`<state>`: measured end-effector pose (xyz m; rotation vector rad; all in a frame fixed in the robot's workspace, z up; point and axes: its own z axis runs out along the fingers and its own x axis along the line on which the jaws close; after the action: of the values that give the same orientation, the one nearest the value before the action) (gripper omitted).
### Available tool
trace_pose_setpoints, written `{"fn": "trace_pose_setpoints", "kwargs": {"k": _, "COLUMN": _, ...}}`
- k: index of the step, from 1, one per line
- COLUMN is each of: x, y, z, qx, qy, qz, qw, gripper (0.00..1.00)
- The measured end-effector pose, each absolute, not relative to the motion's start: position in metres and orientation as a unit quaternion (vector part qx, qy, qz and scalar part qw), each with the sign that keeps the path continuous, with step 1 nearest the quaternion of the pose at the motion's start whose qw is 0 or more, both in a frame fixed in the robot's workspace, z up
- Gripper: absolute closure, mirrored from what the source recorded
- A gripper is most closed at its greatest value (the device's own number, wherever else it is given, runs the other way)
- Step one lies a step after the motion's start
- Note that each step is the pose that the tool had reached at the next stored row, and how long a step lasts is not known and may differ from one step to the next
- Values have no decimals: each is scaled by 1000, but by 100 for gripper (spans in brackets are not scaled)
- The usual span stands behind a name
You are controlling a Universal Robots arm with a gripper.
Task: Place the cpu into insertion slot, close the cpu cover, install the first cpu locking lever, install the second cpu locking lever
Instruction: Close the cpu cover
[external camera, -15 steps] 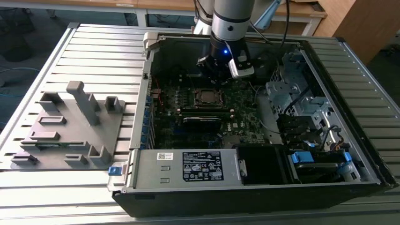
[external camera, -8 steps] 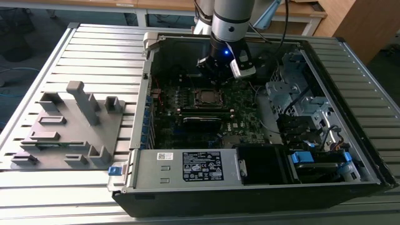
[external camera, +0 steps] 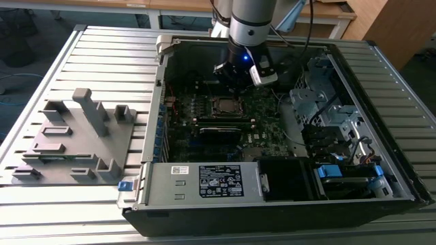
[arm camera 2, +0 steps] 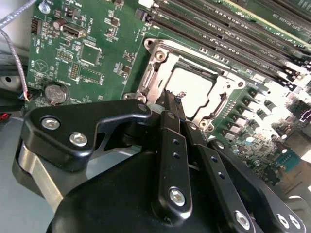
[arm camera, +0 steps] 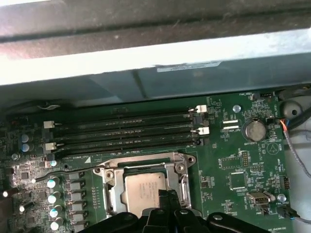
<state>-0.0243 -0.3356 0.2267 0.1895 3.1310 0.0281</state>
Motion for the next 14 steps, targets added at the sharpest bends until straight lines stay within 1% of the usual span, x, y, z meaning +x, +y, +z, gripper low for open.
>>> {"fn": "trace_pose_setpoints", "kwargs": {"k": 14, "x": -32, "y": -336, "z": 224, "qx": 60, "qy": 998, "qz": 9, "qw": 3, "gripper": 90}}
